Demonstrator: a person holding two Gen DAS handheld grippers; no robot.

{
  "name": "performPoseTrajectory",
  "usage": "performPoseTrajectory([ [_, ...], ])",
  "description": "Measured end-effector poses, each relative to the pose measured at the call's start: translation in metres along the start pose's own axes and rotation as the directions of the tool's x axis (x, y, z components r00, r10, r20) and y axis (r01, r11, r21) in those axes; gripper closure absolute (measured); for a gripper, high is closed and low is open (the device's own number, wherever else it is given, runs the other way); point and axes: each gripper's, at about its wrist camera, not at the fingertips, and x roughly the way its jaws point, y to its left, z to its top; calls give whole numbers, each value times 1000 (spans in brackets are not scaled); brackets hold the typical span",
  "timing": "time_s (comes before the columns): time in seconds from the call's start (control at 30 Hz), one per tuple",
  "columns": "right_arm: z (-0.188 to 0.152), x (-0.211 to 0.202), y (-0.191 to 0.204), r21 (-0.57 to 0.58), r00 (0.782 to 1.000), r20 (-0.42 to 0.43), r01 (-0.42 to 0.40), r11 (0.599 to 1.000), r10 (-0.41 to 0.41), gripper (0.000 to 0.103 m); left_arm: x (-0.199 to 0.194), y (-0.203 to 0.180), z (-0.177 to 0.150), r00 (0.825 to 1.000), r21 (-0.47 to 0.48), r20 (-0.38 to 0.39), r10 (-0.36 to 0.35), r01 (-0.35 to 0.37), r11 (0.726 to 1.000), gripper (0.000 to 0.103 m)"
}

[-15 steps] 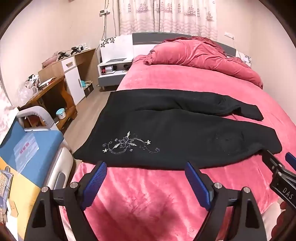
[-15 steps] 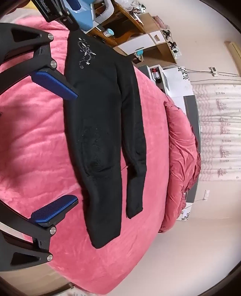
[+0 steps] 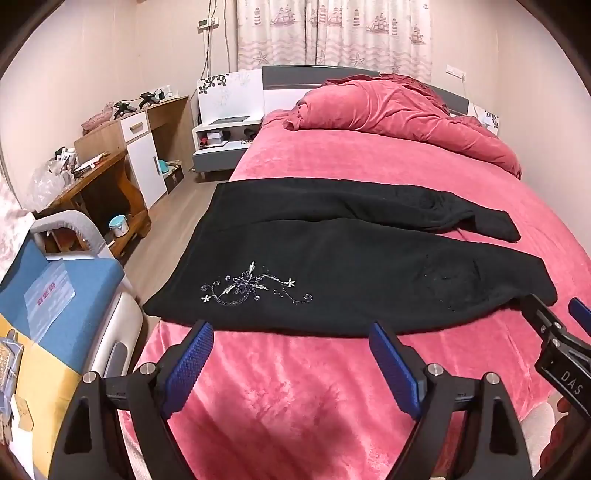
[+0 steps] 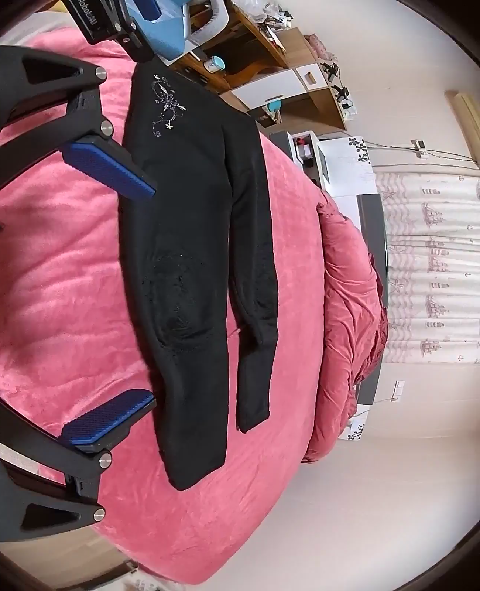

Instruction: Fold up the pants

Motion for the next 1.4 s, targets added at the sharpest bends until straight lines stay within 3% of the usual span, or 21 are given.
performPoseTrajectory([
  [0.97, 0, -5, -12, 25, 1000, -1, 23, 999, -23, 0, -5, -12, 2, 997, 28, -23, -76, 77, 997, 15],
  [1.4, -2, -2, -14, 26, 1000, -15, 19, 999, -19, 0, -4, -10, 1, 997, 24, -35, -74, 75, 997, 15],
])
